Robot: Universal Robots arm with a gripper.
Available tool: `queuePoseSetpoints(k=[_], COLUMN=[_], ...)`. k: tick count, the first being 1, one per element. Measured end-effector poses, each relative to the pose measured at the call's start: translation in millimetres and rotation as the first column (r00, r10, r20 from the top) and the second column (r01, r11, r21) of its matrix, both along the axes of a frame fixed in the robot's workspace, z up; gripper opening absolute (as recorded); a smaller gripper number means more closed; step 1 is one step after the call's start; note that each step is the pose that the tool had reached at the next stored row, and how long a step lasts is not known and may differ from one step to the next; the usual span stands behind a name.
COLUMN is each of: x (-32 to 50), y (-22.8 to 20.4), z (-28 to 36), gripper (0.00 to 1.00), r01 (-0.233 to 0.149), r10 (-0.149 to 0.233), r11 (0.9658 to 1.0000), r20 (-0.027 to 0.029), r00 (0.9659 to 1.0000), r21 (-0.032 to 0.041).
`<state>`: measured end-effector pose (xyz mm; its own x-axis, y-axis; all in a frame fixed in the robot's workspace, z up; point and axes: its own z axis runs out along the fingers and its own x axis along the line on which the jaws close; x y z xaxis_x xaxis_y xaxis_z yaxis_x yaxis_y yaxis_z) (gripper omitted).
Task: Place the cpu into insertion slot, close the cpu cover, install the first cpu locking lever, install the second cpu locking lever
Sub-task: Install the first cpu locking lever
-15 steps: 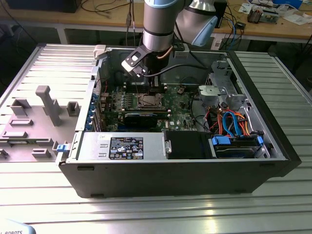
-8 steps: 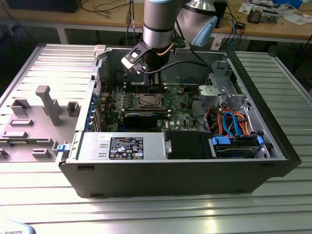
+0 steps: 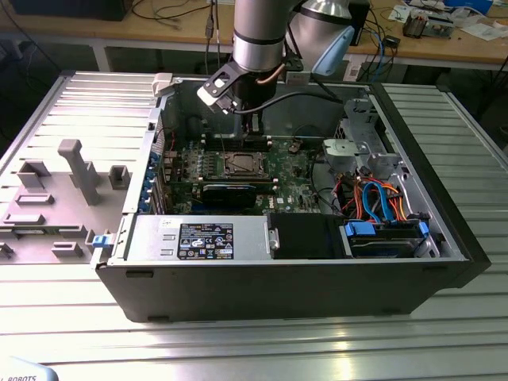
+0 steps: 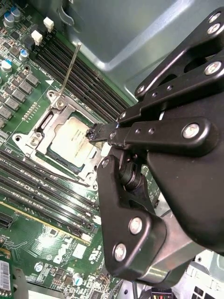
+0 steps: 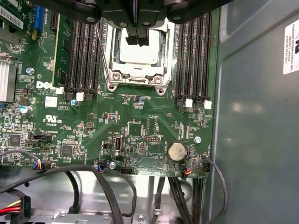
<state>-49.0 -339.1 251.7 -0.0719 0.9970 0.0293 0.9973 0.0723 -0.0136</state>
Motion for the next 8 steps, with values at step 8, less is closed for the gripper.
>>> queuePoseSetpoints(k=[8], x=[0.0], y=[-0.1], z=[0.1], gripper=[0.11], r01=[-0.035], r10=[0.035], r11=[0.9994], r20=[-0.0002], r00=[0.9994], r21=[-0.0047])
